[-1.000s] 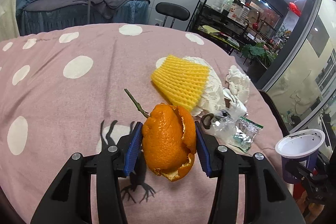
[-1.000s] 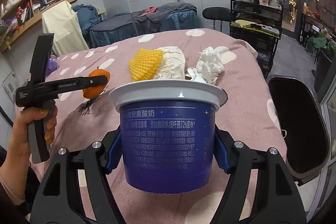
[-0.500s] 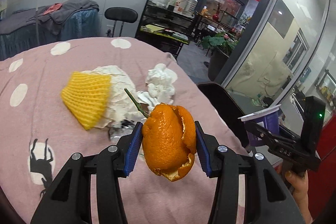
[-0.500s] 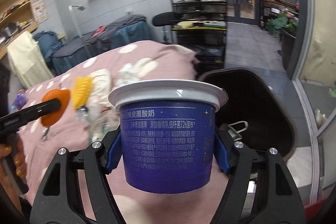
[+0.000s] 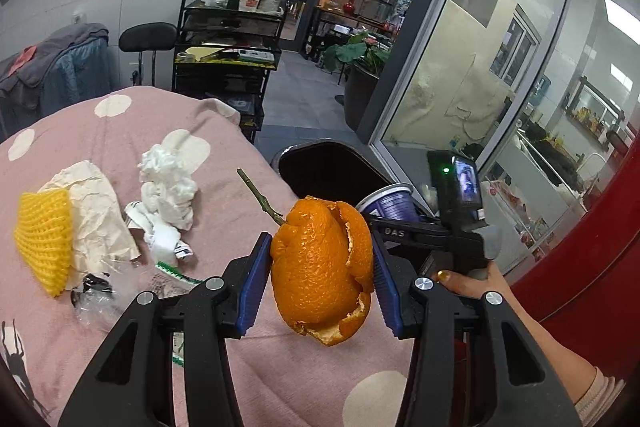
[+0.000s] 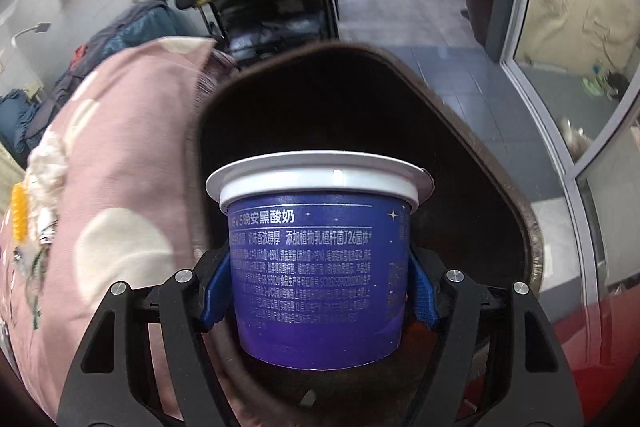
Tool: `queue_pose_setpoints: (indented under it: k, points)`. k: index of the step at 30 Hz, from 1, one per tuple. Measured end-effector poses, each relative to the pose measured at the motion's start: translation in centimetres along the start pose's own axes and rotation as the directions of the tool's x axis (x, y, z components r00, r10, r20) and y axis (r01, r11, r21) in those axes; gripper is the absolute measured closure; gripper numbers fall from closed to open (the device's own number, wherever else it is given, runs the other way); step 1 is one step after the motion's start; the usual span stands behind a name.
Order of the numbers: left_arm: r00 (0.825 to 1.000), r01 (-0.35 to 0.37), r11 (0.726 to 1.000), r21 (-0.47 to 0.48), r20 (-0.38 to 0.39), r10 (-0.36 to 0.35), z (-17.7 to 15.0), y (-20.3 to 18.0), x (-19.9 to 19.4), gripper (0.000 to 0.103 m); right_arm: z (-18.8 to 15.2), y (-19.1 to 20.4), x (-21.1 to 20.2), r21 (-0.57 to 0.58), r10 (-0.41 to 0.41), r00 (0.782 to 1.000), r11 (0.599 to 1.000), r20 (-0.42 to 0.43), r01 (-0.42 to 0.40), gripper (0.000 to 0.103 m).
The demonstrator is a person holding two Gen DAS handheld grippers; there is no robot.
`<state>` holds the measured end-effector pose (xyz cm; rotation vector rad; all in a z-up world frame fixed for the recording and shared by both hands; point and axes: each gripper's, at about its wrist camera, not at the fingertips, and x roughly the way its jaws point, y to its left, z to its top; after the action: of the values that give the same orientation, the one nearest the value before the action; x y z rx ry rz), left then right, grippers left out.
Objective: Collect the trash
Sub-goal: 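Carry the cup to the bin and open the right tool over it, then lower the orange peel into the bin and open the left tool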
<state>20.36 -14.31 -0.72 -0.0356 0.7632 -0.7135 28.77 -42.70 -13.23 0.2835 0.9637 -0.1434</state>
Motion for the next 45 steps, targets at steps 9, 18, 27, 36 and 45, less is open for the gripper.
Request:
queue_pose_setpoints:
  k: [9,18,27,36,45]
  points:
    - [0.997,0.04,0.999,-0.012,-0.068,-0.041,0.3,-0.8,3.1,0.056,0.0,-1.5,4.0,0.056,-0.014,0.994,0.998,-0.11,0.021,0.026]
    - [0.991,0.055,0.998,-0.02,-0.118,-0.057,1.4,-1.6,5.8,0.056,-1.6,-1.5,0.3,0.055,0.016,1.0,0.998,-0.016,-0.015,0.023]
    - [0.976,0.083,0.997,-0.001,-0.2,-0.081,2.9,-3.8,10.3,0.056,-5.5,-3.5,-5.1,0.096,-0.038,0.995,0.995,0.089,0.029,0.022]
    - [0.94,0.114,0.993,0.032,-0.327,-0.098,3.1,-7.3,16.8,0.056,-9.2,-6.4,-8.2,0.155,-0.093,0.987,0.985,0.128,0.072,0.022]
    - [0.89,0.082,0.996,0.032,-0.453,-0.059,2.3,-8.1,21.7,0.056,-11.9,-8.6,-9.8,0.214,-0.138,0.98,0.971,0.142,0.105,0.022]
